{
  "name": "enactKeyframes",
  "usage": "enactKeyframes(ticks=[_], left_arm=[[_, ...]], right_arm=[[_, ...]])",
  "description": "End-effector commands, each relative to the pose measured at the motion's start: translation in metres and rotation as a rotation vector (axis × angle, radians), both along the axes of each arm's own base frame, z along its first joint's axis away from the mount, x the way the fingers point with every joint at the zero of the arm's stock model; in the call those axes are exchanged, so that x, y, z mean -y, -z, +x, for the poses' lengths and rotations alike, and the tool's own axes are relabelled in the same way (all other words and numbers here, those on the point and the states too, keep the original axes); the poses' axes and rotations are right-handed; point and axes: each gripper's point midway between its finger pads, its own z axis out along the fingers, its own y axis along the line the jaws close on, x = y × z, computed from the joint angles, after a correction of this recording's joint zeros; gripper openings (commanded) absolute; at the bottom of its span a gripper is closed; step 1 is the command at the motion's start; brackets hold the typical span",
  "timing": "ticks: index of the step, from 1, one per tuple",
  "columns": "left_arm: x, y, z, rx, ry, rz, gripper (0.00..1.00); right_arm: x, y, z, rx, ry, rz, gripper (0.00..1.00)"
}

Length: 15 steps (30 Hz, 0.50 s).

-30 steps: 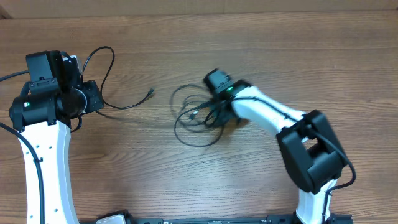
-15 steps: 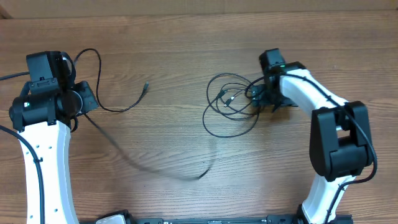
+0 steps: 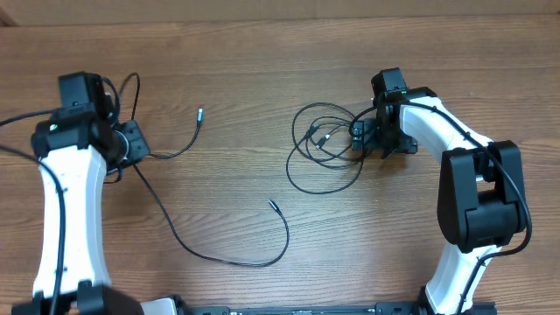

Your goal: Untangle cables

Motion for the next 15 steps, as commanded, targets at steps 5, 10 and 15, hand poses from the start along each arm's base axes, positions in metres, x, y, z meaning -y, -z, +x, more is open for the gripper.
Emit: enactKeyframes(ticks=[5,10,15], left_arm=[[0.005,0.023,-0.005,-0.1,0.027,-0.042,1.0],[0.007,-0.013,0.002,-0.034,0.033,-0.037,0.99],[0.046,-0.037,0.014,0.067,0.136,-0.224,0.82]], right_arm=[[-0.002,0.016,-0.011,-0.051,0.001,0.015,1.0],[-0.003,0.016,-0.009,-0.041,0.001,0.017,1.0],[-0.003,0.016,-0.009,-0.041,0.002,0.016,1.0]])
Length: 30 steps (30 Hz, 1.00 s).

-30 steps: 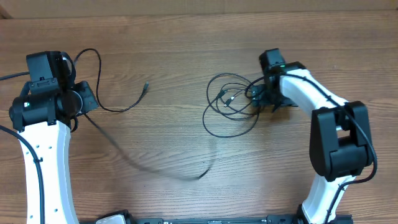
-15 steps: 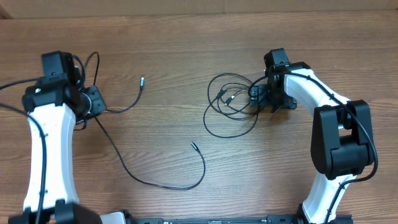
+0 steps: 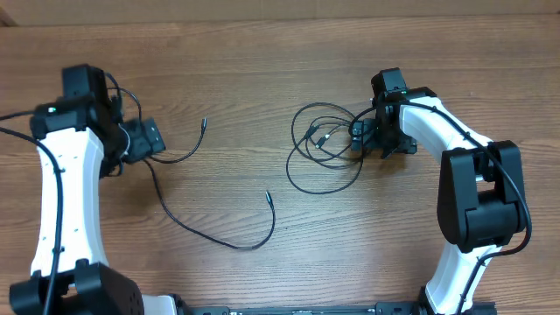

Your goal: Untangle cables

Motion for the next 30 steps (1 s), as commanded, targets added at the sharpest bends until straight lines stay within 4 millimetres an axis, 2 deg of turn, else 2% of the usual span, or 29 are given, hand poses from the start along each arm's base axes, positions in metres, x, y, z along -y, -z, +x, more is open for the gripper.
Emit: enactKeyframes(ticks=[1,3,4,10,12,14,15,20,22,25,30], left_arm=[[0.045,-0.028,0.01,0.116,0.14,-0.191,0.64],[0.063,-0.025,0.006,0.103,0.209,-0.245,0.12],[0.071,-0.02,0.002,0.082,0.225,-0.252,0.04],[0.11,0.019,-0.03,-0.07,0.316,-0.29,0.05],[0.125,0.034,-0.045,-0.128,0.35,-0.311,0.12],[0.141,0.049,-0.059,-0.172,0.408,-0.325,0.26],[0.149,0.057,-0.064,-0.186,0.441,-0.324,0.3],[0.186,0.087,-0.09,-0.217,0.648,-0.304,0.33],[0.199,0.094,-0.101,-0.226,0.761,-0.292,0.38],[0.214,0.101,-0.115,-0.236,0.887,-0.264,0.39],[0.23,0.103,-0.129,-0.243,1.004,-0.239,0.41]], right_arm=[[-0.001,0.016,-0.009,-0.041,0.003,0.006,1.0],[-0.001,0.016,-0.009,-0.041,0.003,0.006,1.0],[-0.001,0.016,-0.009,-0.041,0.003,0.006,1.0],[-0.003,0.014,0.003,0.008,0.002,0.014,1.0],[-0.003,0.014,0.006,0.021,0.003,0.016,1.0],[-0.004,0.014,0.009,0.031,0.002,0.018,1.0],[-0.004,0.013,0.009,0.033,0.002,0.018,1.0],[-0.004,0.013,0.011,0.041,0.002,0.02,1.0],[-0.004,0.013,0.011,0.041,0.002,0.02,1.0],[-0.004,0.013,0.011,0.041,0.002,0.02,1.0],[-0.004,0.013,0.011,0.041,0.002,0.02,1.0]])
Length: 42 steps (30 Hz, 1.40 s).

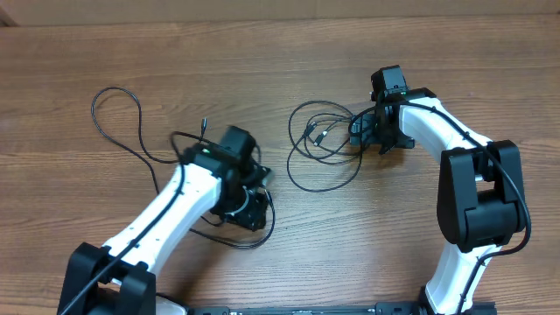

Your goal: Untangle cables

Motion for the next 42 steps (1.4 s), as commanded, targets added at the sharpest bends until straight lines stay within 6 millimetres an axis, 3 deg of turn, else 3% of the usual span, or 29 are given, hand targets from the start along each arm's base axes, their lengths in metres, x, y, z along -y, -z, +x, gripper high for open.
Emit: enactKeyframes(ticks=[1,8,17,28,39,40,41,42], left_arm=[[0.01,0.001,-0.01,0.029,0.131,-0.009,0.4],[0.026,0.013,-0.015,0.097,0.233,0.0,0.38],[0.016,0.042,-0.018,0.141,0.248,0.048,0.33],[0.011,0.048,-0.028,0.093,0.192,0.066,0.35],[0.004,0.068,-0.035,0.102,0.192,0.07,0.38],[0.004,0.068,-0.034,0.106,0.191,0.068,0.34],[0.005,0.068,-0.032,0.114,0.191,0.065,0.22],[0.005,0.068,-0.029,0.131,0.19,0.071,0.17]], right_arm=[[-0.001,0.014,-0.008,-0.038,0.001,0.011,1.0],[-0.001,0.014,-0.008,-0.038,0.001,0.011,1.0],[-0.001,0.014,-0.008,-0.038,0.001,0.011,1.0],[-0.001,0.014,-0.008,-0.038,0.001,0.011,1.0],[-0.001,0.014,-0.008,-0.038,0.001,0.011,1.0],[-0.001,0.014,-0.008,-0.038,0.001,0.011,1.0],[-0.001,0.014,-0.008,-0.038,0.001,0.011,1.0],[-0.001,0.014,-0.008,-0.038,0.001,0.011,1.0]])
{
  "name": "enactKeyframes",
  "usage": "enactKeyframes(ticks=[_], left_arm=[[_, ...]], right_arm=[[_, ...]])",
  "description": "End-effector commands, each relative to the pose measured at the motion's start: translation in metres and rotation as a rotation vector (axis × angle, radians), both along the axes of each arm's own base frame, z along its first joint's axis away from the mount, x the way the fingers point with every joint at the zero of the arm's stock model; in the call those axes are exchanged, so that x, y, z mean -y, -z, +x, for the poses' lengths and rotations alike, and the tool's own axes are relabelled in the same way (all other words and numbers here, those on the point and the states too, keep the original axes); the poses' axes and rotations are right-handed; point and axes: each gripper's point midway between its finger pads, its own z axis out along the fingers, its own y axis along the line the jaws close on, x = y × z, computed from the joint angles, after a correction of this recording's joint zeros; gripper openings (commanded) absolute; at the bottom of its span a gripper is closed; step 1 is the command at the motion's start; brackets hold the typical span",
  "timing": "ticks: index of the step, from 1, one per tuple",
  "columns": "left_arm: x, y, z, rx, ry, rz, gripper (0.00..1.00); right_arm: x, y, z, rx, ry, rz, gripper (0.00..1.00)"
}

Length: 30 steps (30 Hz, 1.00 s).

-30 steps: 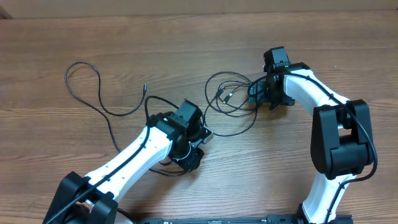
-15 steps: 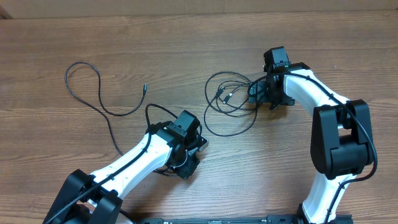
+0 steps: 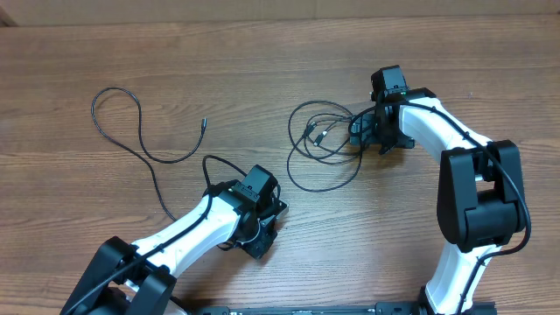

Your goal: Untangle cables

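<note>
A long black cable [image 3: 149, 156] lies loose on the left of the table, with a loop at the far left and one plug end [image 3: 203, 123] free. Its lower stretch runs under my left arm. My left gripper [image 3: 262, 238] points down at the table near the front middle; its fingers and the cable's other end are hidden beneath it. A coiled tangle of black cable [image 3: 319, 149] with two plugs inside lies right of centre. At the tangle's right edge my right gripper [image 3: 357, 133] looks shut on its strands.
The wooden table [image 3: 262, 52] is bare along the back. My right arm [image 3: 477, 192] stands at the right side, and my left arm [image 3: 188, 229] stretches across the front left. The arm bases sit at the front edge.
My left gripper has moved a little forward and to the right, from beside the long cable's lower curve to nearer the front edge. The cable's lower curve is now hidden under it. The right arm is unchanged.
My left gripper first held the long cable at the far left, the cable trailing to the front middle. It then shifted slightly right with it. Later the cable lay released in a loop at the left, with the gripper at the cable's other end, where it stays now.
</note>
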Motion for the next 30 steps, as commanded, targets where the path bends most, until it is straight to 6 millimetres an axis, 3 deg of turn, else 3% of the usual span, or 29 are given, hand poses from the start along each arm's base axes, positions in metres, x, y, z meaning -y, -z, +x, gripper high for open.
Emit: enactKeyframes(ticks=[1,5,11,22,27,30], left_arm=[[-0.003,0.001,0.009,0.052,-0.006,0.021,0.13],[-0.019,0.003,0.032,0.167,-0.034,0.126,0.12],[-0.051,-0.008,0.085,0.431,-0.16,0.309,0.17],[-0.059,-0.049,0.175,0.775,-0.398,0.211,0.22],[-0.078,-0.069,0.208,0.881,-0.54,0.152,0.19],[-0.09,-0.075,0.218,0.904,-0.587,0.135,0.24]], right_arm=[[-0.002,0.014,-0.008,-0.038,0.0,0.011,1.0],[-0.002,0.014,-0.008,-0.038,0.0,0.011,1.0],[-0.002,0.014,-0.008,-0.038,0.0,0.011,1.0],[-0.002,0.014,-0.008,-0.038,0.001,0.011,1.0],[-0.002,0.014,-0.008,-0.038,0.001,0.011,1.0],[-0.002,0.014,-0.008,-0.038,0.0,0.011,1.0]])
